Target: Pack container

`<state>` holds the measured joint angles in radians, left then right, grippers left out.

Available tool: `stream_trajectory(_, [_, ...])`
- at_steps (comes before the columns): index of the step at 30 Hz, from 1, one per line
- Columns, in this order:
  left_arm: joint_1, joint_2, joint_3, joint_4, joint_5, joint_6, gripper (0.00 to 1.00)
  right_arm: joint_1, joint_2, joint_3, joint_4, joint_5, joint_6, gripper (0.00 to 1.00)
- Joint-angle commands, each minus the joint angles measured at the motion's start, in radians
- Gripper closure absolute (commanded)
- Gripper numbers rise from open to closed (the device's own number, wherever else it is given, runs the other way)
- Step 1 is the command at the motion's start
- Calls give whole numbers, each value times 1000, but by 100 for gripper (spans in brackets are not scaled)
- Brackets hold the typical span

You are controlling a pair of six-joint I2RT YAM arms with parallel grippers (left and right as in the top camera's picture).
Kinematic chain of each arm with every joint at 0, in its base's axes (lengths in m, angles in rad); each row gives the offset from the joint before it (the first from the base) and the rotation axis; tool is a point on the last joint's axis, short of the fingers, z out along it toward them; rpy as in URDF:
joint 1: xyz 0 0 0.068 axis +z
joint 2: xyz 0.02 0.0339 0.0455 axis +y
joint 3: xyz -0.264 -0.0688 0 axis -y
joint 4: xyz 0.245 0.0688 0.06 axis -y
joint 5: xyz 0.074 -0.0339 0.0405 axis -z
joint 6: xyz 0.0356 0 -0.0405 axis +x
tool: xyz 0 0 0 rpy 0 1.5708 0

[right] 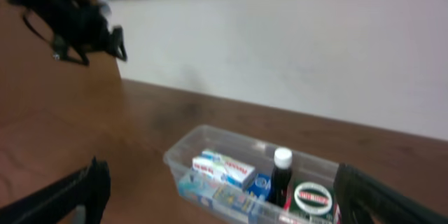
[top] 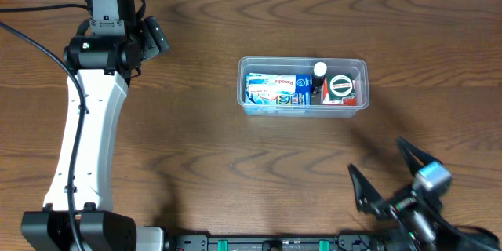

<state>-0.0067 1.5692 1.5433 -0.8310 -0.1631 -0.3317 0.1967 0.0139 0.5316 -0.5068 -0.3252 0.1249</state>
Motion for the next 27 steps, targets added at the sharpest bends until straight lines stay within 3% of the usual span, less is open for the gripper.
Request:
stream_trajectory(1, [2,3,-9,-2,-2,13,2,0,-1,-131,104,-19,1,1])
stream_trajectory(12, [2,3,-9,-2,-2,13,2,0,-1,-394,325,-19,2,1])
stream_trajectory(27, [2,3,-9,-3,-2,13,2,0,4,-500,401,27,2,1])
